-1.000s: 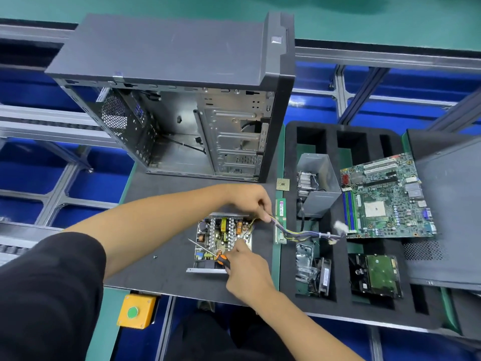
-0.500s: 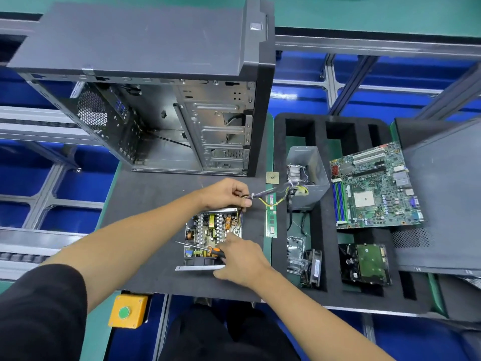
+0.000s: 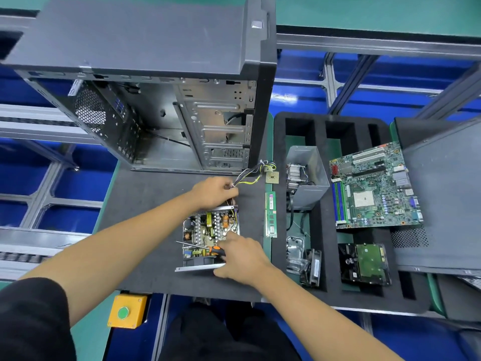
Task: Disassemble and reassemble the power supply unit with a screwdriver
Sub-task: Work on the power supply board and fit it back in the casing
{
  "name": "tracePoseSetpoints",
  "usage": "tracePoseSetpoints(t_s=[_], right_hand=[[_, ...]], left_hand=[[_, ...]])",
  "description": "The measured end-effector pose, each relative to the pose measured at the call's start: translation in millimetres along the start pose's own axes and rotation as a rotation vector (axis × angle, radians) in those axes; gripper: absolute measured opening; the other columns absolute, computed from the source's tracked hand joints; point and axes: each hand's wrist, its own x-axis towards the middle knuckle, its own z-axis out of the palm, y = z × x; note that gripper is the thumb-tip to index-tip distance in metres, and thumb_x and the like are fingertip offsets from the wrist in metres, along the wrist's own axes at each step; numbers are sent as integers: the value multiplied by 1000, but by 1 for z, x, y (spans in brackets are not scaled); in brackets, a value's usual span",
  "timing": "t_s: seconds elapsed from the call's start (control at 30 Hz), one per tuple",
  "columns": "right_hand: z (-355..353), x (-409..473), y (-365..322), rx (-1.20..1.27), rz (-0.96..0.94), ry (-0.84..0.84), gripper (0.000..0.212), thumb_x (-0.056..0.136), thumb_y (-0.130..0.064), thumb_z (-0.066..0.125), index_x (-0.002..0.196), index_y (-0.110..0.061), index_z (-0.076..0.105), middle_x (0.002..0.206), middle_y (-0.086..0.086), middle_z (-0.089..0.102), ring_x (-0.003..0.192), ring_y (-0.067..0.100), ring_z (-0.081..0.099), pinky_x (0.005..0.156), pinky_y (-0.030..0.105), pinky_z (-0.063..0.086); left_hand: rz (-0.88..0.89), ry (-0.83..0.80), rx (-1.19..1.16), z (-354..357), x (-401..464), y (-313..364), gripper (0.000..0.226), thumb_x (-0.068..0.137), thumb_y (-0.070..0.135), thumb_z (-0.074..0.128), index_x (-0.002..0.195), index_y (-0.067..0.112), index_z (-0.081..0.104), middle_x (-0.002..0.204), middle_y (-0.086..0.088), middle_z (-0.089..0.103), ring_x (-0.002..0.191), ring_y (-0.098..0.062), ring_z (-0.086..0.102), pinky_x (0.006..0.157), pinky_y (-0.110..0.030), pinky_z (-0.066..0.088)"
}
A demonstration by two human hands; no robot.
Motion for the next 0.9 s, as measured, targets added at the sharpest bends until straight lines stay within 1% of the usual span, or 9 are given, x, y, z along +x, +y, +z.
tracePoseSetpoints(t_s=[0.07,0.13,0.27,0.4,0.5,0.57,0.67,0.77,0.9], right_hand=[[0,-1,-1,5,1,-4,30,70,-46,66,81,-25,49,89,-5,38,64,26,45,51,30,26],[-1,-2,-1,5,9,-6,30,71,-46,67,84,-23,52,91,-5,39,66,26,46,53,31,29],[-6,-10,-1,80,-5,15,30,77,-51,56,84,-22,51,94,-7,38,68,23,45,59,36,37],[-14,-21,19,373,-6,275,19,88,-44,38,76,-30,32,87,-8,35,69,14,39,60,39,32],[-19,-21,51,454,164,526,18,88,-39,40,77,-27,33,80,-6,38,68,15,40,63,41,36],[-27,-15,75,453,347,633,12,84,-30,51,79,-21,43,81,-5,43,70,21,46,63,41,38],[-48,0,118,293,580,900,13,75,-9,68,76,-12,56,100,7,50,88,32,50,77,36,37],[-80,9,155,251,737,981,23,75,-18,73,77,-14,51,116,7,46,104,26,39,87,37,32],[-108,16,182,467,789,968,20,90,-34,52,80,-17,47,113,4,45,69,17,50,68,37,37]], left_hand=[[-100,-61,-44,5,-1,-4,41,102,50,46,94,20,73,84,-2,70,84,-23,61,83,-36,46],[-142,-79,-96,7,1,-4,43,104,48,47,104,13,71,93,-7,68,88,-23,58,87,-36,43],[-177,-14,-253,10,1,2,26,99,38,62,92,13,59,90,-7,62,85,-23,54,74,-32,38],[-229,98,-159,14,-5,0,34,89,61,66,82,30,55,90,6,64,87,-22,61,84,-37,51],[-217,114,-166,9,-7,0,36,85,69,66,81,34,57,85,13,64,87,-20,65,86,-39,55],[-193,119,-179,10,-10,1,37,85,71,64,84,35,56,84,16,63,84,-17,65,81,-37,53],[-163,130,-141,13,-12,0,36,88,74,57,85,38,52,84,20,60,84,-12,60,77,-35,49],[-125,88,-230,13,-11,0,33,90,65,62,85,33,56,79,15,64,76,-12,57,79,-36,50],[-117,46,-325,11,-10,2,31,87,57,71,90,27,62,90,4,72,73,-14,59,76,-34,49]])
